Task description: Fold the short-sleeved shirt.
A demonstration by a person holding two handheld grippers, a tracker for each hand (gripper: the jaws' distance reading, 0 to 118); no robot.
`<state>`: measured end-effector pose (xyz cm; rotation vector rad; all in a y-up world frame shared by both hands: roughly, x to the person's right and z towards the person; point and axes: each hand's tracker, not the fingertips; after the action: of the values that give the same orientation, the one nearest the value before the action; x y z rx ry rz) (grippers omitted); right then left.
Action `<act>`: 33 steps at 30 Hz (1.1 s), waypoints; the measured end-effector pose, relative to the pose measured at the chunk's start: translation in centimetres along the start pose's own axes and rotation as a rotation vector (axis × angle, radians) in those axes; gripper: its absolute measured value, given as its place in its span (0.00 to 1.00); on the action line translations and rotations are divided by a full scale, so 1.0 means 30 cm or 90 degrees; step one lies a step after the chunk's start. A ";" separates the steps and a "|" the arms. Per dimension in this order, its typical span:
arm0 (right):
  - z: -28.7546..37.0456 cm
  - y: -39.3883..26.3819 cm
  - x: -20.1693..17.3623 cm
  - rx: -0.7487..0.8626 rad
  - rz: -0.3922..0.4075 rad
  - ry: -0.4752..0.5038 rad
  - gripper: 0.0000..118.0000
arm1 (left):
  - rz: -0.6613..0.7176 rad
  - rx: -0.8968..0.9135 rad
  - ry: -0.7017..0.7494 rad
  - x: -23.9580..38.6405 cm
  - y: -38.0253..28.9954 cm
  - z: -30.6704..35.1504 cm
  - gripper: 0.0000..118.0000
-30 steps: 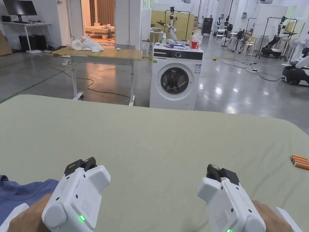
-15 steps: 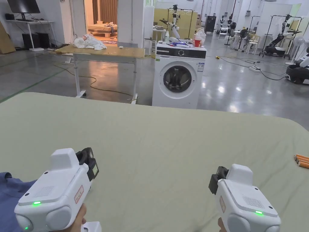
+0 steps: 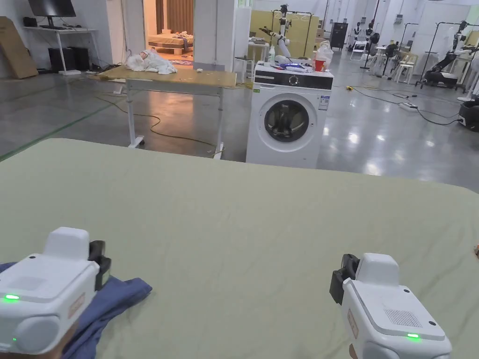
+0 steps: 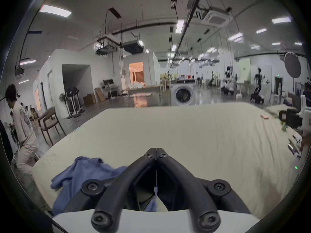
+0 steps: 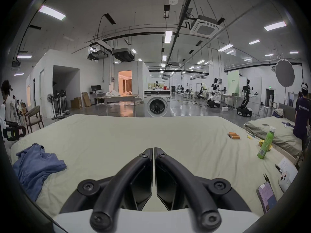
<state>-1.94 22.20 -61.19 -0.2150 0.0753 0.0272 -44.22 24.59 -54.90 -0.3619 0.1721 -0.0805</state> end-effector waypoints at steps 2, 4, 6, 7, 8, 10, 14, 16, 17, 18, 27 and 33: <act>-0.007 -0.008 -0.012 -0.008 0.007 0.006 0.01 | 0.027 -0.036 0.001 -0.089 -0.008 0.011 0.00; -0.018 -0.019 -0.022 -0.014 0.006 0.012 0.01 | 0.064 -0.078 -0.007 -0.192 -0.035 0.005 0.00; -0.024 -0.031 -0.033 -0.024 0.004 0.019 0.01 | 0.072 -0.146 0.022 -0.281 -0.067 -0.017 0.00; -0.028 -0.037 -0.040 -0.027 0.005 0.021 0.01 | 0.067 -0.175 0.027 -0.319 -0.088 -0.030 0.00; -0.031 -0.043 -0.048 -0.030 0.006 0.024 0.01 | 0.060 -0.205 0.035 -0.356 -0.115 -0.048 0.00; -0.035 -0.050 -0.057 -0.036 0.006 0.030 0.01 | 0.059 -0.261 0.033 -0.414 -0.170 -0.082 0.00; -0.040 -0.066 -0.081 -0.043 0.012 0.040 0.01 | 0.091 -0.345 0.033 -0.497 -0.280 -0.138 0.44; -0.040 -0.077 -0.089 -0.048 0.018 0.042 0.01 | 0.110 -0.372 0.032 -0.515 -0.328 -0.163 0.73; -0.039 -0.081 -0.089 -0.050 0.019 0.042 0.01 | 0.116 -0.389 0.031 -0.515 -0.346 -0.175 0.75; -0.038 -0.085 -0.089 -0.053 0.021 0.043 0.01 | 0.129 -0.397 0.020 -0.514 -0.359 -0.177 0.75; -0.031 -0.109 -0.075 -0.068 0.027 0.037 0.01 | 0.044 -0.370 0.004 -0.416 -0.396 -0.173 0.38; -0.027 -0.116 -0.067 -0.073 0.026 0.033 0.01 | 0.040 -0.367 0.008 -0.417 -0.388 -0.188 0.00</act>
<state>-3.88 18.60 -61.09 -0.3289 0.1293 0.0672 -58.08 13.16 -54.00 -0.9301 0.2182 0.0309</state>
